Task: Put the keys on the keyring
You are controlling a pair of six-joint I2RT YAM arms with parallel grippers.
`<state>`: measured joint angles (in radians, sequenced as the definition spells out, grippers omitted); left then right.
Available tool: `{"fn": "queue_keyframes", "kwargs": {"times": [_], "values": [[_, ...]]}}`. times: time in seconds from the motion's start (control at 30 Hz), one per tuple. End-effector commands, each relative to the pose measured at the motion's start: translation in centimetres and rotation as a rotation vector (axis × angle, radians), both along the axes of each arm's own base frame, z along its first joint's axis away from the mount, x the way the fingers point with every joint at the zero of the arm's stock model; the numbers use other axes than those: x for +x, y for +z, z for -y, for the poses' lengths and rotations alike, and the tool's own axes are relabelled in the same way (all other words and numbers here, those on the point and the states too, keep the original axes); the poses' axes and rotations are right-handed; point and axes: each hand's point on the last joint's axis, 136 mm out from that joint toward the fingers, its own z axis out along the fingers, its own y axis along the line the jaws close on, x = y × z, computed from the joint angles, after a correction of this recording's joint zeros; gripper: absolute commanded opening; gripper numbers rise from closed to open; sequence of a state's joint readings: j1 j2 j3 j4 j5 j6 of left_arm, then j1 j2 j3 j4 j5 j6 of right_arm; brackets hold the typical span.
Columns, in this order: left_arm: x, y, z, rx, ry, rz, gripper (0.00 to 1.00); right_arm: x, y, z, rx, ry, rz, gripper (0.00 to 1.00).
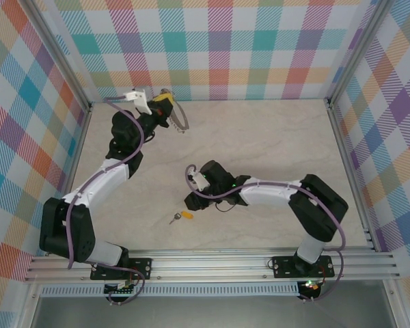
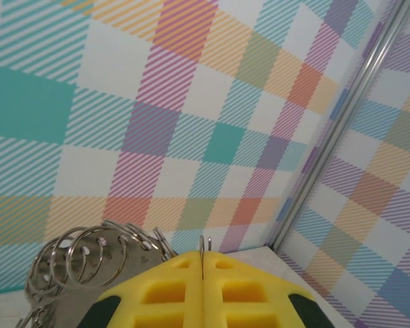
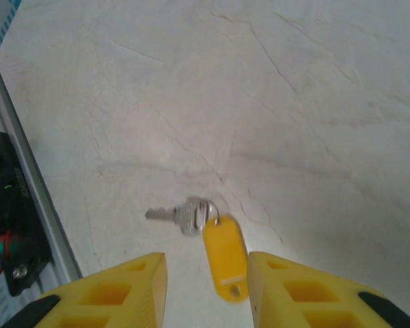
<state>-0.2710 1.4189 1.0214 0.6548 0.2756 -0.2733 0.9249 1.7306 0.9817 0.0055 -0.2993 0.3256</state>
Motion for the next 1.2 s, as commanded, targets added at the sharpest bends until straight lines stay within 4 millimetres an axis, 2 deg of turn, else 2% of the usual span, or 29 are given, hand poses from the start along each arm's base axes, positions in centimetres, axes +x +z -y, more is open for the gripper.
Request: {"fn": "queue_keyframes", "kwargs": {"times": [0.0, 0.17, 0.63, 1.17], "values": [[-1.5, 2.6, -0.8, -0.017, -0.005, 0.068, 0.00, -0.5, -0.1, -1.5, -0.009, 0.142, 0.052, 0.36], [-1.6, 3.0, -1.3, -0.019, 0.006, 0.077, 0.00, -1.1, -1.3, -2.8, -0.020, 0.234, 0.036, 0.35], [-1.4, 2.9, -1.3, -0.023, 0.002, 0.074, 0.00, -3.2, -3.2, -3.7, -0.051, 0.357, -0.023, 0.41], [-1.2, 2.7, -1.0, -0.028, -0.011, 0.068, 0.00, -2.5, -5.4, -3.6, -0.131, 0.360, -0.011, 0.41]]}}
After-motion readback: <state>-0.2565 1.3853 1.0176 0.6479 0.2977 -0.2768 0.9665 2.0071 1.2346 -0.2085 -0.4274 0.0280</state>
